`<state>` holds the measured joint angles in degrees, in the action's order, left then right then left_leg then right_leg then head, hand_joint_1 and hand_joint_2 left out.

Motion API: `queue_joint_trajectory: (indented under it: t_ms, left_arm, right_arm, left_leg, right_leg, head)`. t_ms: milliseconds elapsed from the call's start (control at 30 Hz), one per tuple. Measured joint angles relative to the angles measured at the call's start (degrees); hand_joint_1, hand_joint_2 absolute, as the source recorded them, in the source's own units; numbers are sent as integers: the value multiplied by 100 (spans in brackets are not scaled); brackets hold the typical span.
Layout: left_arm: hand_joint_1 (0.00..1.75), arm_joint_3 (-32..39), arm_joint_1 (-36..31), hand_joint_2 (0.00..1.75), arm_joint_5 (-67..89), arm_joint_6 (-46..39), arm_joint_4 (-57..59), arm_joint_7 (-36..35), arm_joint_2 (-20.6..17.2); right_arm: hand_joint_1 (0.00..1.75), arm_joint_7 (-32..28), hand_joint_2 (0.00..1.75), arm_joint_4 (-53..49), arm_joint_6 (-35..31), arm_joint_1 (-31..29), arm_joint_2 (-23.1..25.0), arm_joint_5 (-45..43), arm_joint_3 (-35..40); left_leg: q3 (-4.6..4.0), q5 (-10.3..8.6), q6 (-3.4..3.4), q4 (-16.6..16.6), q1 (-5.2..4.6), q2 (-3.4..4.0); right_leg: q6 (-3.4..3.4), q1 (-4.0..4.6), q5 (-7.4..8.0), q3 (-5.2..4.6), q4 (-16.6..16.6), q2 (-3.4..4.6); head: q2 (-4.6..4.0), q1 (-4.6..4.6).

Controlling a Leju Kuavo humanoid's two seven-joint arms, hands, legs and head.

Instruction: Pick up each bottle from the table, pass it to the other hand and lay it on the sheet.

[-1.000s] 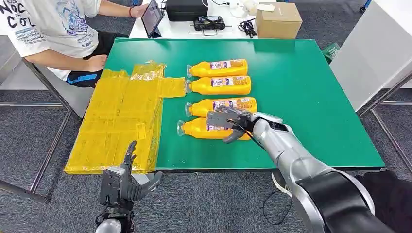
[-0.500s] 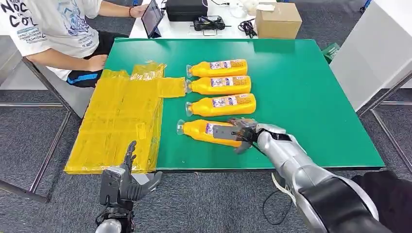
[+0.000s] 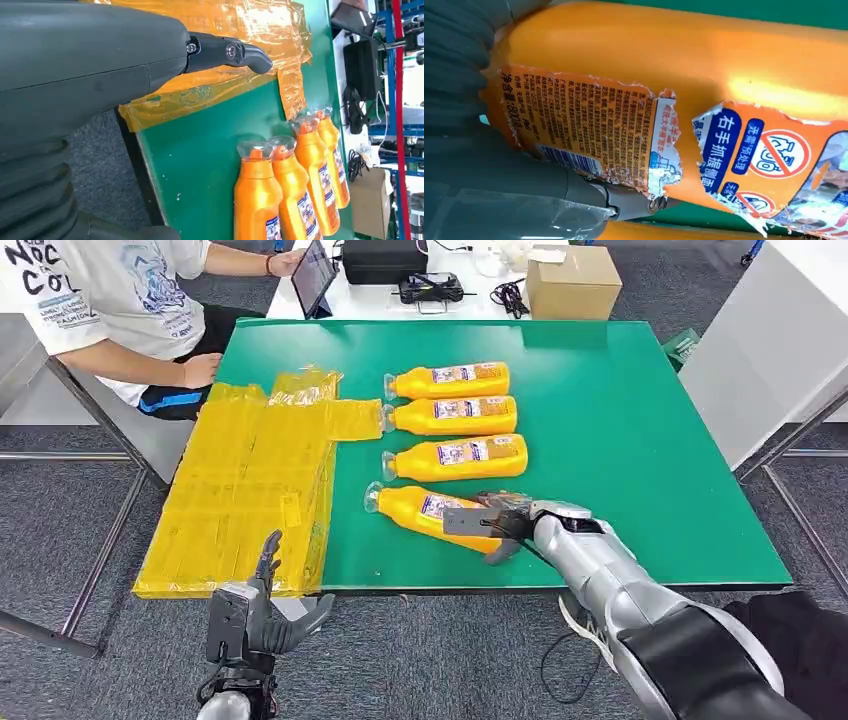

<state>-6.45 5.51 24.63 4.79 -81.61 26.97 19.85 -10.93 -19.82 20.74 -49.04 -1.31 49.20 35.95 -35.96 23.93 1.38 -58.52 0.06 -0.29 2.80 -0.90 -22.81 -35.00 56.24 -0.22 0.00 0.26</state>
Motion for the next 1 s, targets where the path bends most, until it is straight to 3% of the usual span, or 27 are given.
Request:
queue_joint_trajectory:
  t_ms: [67,100,167,267,700,867,933,1000]
  left_arm:
    - [0,0,-1,175,-4,0,9,-2,0]
    - [0,2,-1,175,-7,0,11,-4,0]
    - [0,0,-3,175,-7,0,20,-7,0]
    - [0,0,-3,175,-7,0,22,-13,0]
    - [0,0,-2,175,-66,-2,22,-66,0]
    - [0,-2,17,175,-122,-74,20,-131,0]
    - [0,-4,46,175,-138,-116,17,-164,0]
    - [0,-4,60,175,-155,-138,15,-173,0]
  right_arm:
    - [91,0,175,0,-78,0,-2,11,35]
    - [136,0,175,0,-120,0,0,17,48]
    - [161,0,175,0,-173,2,-2,20,81]
    - [171,0,175,0,-206,7,-2,22,107]
    - [175,17,175,-9,-814,162,63,-74,135]
    - [175,-6,175,-372,-2157,543,120,-293,18]
    - [175,68,175,-930,-2722,921,183,-231,-193]
    - [175,282,175,-1709,-2826,1286,258,-11,-466]
  left_leg:
    - [1,0,0,0,0,0]
    - [3,0,0,0,0,1]
    - [7,1,-1,0,0,6]
    - [11,1,-1,0,0,8]
    - [14,1,0,0,0,5]
    - [9,0,0,1,1,2]
    - [7,0,0,1,2,1]
    - [6,1,-1,1,2,2]
  right_leg:
    - [0,0,0,1,0,0]
    - [0,0,0,3,0,0]
    - [0,0,0,5,0,1]
    - [-1,0,1,6,-1,1]
    - [0,0,1,11,0,1]
    - [0,2,1,12,1,0]
    - [0,4,1,11,2,0]
    - [0,3,0,5,2,1]
  head:
    - [0,0]
    - [0,0]
    - [0,0]
    - [0,0]
    - [0,0]
    - [0,-2]
    - [0,0]
    - [0,0]
